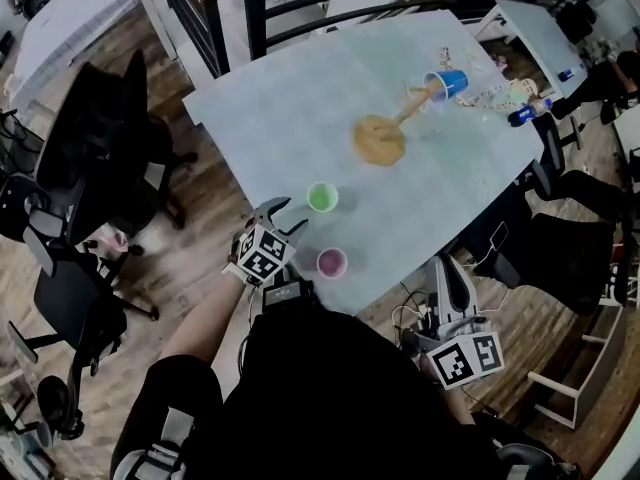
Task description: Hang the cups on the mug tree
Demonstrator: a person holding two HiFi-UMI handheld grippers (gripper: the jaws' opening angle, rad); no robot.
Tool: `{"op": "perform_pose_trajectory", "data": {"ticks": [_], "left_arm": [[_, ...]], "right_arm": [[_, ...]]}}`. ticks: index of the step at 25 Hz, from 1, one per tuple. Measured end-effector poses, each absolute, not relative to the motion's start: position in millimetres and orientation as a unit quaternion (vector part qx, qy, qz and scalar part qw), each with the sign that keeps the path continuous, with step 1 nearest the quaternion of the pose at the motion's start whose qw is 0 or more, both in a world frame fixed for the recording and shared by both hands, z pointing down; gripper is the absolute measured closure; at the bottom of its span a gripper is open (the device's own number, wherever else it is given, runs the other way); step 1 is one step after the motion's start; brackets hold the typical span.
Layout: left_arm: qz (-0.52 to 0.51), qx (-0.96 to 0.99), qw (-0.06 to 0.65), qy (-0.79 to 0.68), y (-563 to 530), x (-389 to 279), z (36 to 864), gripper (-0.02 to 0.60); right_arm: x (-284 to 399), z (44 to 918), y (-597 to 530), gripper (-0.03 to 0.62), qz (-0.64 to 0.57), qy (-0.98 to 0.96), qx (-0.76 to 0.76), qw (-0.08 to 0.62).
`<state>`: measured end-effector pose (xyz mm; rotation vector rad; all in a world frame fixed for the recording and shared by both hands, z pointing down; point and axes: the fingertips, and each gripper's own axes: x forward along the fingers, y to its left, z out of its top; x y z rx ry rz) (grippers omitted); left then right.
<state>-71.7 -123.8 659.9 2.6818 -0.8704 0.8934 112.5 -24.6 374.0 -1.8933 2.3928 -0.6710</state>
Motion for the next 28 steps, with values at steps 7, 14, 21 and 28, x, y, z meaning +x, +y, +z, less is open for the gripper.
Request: {"op": "perform_pose_trajectory", "data": {"ticks": [7, 14, 21, 28], "left_arm": [[0.317, 0.903, 0.105, -0.271, -128, -59, 696, 0.336], [0.307, 0.901, 0.128, -0.279, -141, -41, 707, 0.319], [0.333, 0.893, 0.113, -0.282, -150, -25, 717, 0.319], [0.324, 0.89, 0.123, -0.297, -160, -10, 715, 0.329]], "right_arm": [[97, 380, -23, 0.533, -0.212, 0.763, -0.611, -0.014], [98, 389, -24, 0.533, -0.228, 0.747, -0.624, -0.028], [102, 398, -24, 0.533, -0.242, 0.733, -0.634, -0.039], [103, 398, -26, 0.533, -0.241, 0.735, -0.633, -0.046]]}}
